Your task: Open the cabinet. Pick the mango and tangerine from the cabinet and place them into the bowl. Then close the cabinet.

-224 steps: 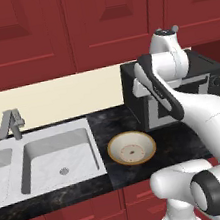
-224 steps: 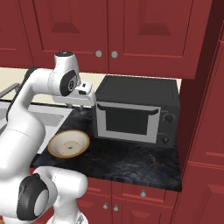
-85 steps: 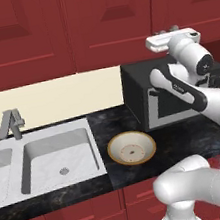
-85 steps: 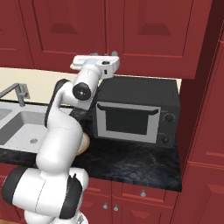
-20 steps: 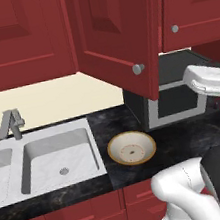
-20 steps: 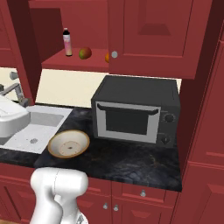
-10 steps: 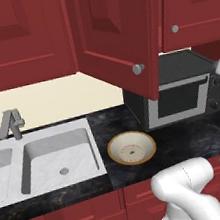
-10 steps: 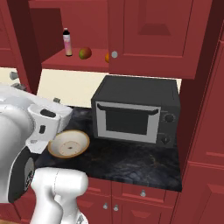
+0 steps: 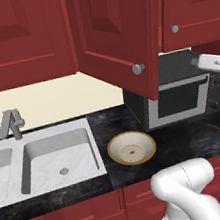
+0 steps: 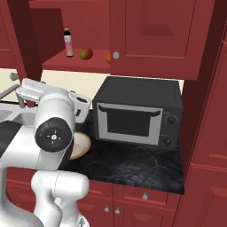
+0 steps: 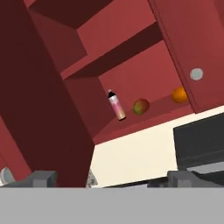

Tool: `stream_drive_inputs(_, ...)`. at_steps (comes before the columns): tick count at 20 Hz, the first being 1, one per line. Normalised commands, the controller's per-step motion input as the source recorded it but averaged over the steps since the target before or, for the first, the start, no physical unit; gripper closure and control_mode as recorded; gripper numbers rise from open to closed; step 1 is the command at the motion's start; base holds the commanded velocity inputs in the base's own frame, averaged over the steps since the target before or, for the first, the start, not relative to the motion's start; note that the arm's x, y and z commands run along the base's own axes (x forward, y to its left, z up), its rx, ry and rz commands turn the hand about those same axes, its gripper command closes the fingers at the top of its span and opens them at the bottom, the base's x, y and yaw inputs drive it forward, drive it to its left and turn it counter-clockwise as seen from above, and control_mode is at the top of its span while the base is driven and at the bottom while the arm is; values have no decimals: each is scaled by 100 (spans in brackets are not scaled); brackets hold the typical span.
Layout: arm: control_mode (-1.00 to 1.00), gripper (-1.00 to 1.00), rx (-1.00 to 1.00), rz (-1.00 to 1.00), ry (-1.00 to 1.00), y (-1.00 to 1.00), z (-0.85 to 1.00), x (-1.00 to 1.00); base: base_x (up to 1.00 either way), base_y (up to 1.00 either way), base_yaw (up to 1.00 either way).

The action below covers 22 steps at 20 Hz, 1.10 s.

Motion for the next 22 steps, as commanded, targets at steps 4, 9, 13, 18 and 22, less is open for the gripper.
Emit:
stream_drive_inputs(4,-100,-100,3,26,0,16,-11,72,0,0,0)
stream_drive_inputs(9,-100,-100,0,18,0,83,0,43,0,0,0)
stream_drive_inputs(13,-100,-100,0,16,0,94,0,32,0,0,0)
stream_drive_inputs(18,-100,-100,-2,14,0,97,0,24,0,0,0)
stream_drive_inputs(22,-100,-100,-4,10,0,100,0,39,0,0,0)
